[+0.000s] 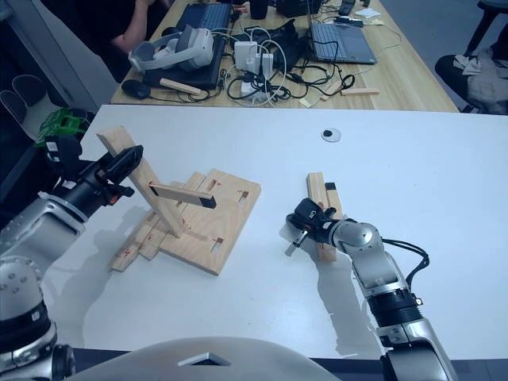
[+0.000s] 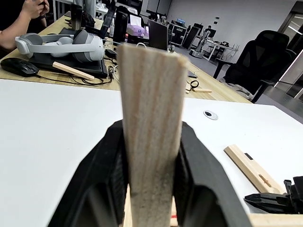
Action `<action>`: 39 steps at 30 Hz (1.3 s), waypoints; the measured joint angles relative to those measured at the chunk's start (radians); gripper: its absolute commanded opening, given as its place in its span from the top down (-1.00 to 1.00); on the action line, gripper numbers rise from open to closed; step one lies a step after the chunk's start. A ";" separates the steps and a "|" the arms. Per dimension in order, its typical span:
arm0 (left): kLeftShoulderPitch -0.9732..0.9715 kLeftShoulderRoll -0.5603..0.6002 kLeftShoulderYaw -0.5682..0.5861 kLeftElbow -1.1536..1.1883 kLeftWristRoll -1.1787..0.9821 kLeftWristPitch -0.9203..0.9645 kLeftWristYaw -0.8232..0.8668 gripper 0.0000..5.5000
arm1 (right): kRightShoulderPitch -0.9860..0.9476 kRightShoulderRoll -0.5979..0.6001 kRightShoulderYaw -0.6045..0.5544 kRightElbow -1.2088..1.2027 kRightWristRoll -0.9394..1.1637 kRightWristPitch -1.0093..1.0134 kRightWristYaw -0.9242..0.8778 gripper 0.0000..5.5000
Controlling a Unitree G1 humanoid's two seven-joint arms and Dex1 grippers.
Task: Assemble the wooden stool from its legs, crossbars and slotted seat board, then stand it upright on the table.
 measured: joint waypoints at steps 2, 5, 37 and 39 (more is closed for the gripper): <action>0.071 -0.029 -0.049 -0.019 0.095 -0.125 -0.048 0.63 | -0.003 0.000 -0.011 0.016 0.007 -0.002 0.000 1.00; 0.142 -0.075 -0.139 -0.027 0.239 -0.294 -0.079 0.63 | -0.011 -0.001 -0.039 0.050 0.017 -0.007 -0.002 1.00; -0.335 -0.469 -0.418 0.657 0.755 -0.690 0.041 0.63 | -0.147 0.069 -0.037 0.232 -0.023 -0.172 -0.073 1.00; -0.328 -0.488 -0.398 0.635 0.733 -0.645 0.050 0.63 | -0.147 0.070 -0.038 0.232 -0.022 -0.172 -0.073 1.00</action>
